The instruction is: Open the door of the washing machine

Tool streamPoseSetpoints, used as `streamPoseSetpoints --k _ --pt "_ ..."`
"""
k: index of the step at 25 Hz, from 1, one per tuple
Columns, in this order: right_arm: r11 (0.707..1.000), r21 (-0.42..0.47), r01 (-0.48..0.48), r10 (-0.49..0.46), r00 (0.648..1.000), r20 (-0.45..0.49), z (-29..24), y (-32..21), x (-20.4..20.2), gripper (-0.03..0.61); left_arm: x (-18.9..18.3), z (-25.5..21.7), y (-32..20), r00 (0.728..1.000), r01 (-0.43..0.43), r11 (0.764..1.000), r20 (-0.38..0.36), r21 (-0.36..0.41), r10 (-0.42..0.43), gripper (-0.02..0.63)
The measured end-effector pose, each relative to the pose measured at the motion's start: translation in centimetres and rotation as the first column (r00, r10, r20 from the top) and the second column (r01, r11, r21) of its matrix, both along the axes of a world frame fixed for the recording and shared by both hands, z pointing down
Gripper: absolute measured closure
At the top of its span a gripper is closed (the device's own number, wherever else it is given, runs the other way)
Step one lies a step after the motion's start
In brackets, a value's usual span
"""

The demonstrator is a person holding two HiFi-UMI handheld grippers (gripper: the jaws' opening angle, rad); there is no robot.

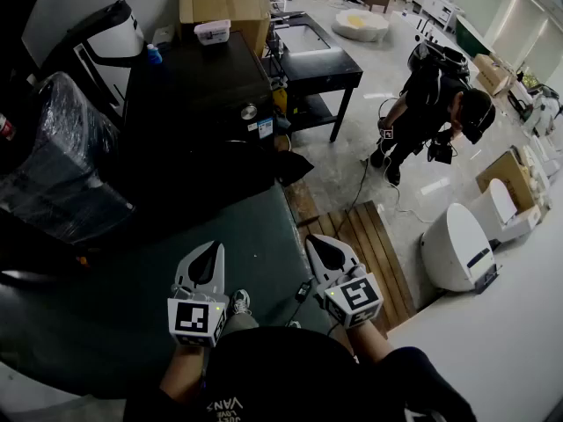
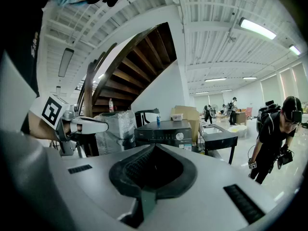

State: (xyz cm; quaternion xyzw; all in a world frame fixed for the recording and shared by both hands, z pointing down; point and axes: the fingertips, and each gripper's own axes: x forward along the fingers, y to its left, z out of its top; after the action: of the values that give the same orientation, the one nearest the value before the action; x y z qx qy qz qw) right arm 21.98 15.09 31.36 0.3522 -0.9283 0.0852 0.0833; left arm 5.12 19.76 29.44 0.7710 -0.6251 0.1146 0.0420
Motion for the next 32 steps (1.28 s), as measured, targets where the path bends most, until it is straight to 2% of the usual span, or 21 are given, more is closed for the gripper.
streamPoseSetpoints --k 5,10,11,13,19,22,23,25,28,32 --pt "1.000 -0.017 -0.024 0.024 1.000 -0.010 0.7 -0.8 -1.3 0.574 -1.5 0.8 -1.2 1.000 -0.016 1.000 -0.011 -0.010 0.016 0.597" --pt "0.997 -0.039 -0.060 0.061 0.997 0.039 1.2 -1.9 -2.8 0.572 -2.9 1.5 -2.5 0.998 -0.055 0.998 -0.023 -0.009 0.055 0.597" --pt "0.997 -0.039 -0.066 0.068 0.997 0.041 1.3 -2.1 -3.2 0.559 -3.3 1.7 -2.8 0.998 -0.064 0.998 -0.026 -0.007 0.064 0.595" --pt "0.996 -0.039 -0.077 0.079 0.996 0.036 1.4 -2.4 -4.2 0.493 -4.2 2.4 -3.5 0.996 -0.089 0.996 -0.025 -0.008 0.089 0.595" --pt "0.991 -0.044 -0.125 0.125 0.992 0.007 2.1 -3.5 -7.7 0.418 -6.7 3.5 -5.3 0.983 -0.185 0.981 -0.003 -0.058 0.186 0.594" --pt "0.985 -0.046 -0.165 0.165 0.986 -0.004 2.4 -4.1 -9.3 0.402 -8.5 3.9 -6.4 0.972 -0.236 0.970 0.005 -0.064 0.237 0.590" --pt "0.983 -0.048 -0.179 0.179 0.984 -0.005 2.4 -4.2 -9.9 0.399 -9.0 4.1 -6.6 0.966 -0.257 0.964 0.006 -0.070 0.258 0.575" --pt "0.976 -0.051 -0.211 0.211 0.977 -0.009 2.4 -4.4 -10.7 0.394 -9.9 3.9 -7.1 0.949 -0.312 0.948 0.026 -0.067 0.314 0.494" --pt "0.965 -0.056 -0.258 0.258 0.966 -0.008 2.6 -4.4 -11.3 0.394 -11.3 3.8 -7.7 0.929 -0.362 0.930 0.051 -0.070 0.366 0.472" --pt "0.958 -0.065 -0.278 0.278 0.961 -0.014 2.7 -4.2 -11.9 0.394 -13.0 4.9 -8.4 0.939 -0.341 0.937 0.028 -0.080 0.344 0.465"
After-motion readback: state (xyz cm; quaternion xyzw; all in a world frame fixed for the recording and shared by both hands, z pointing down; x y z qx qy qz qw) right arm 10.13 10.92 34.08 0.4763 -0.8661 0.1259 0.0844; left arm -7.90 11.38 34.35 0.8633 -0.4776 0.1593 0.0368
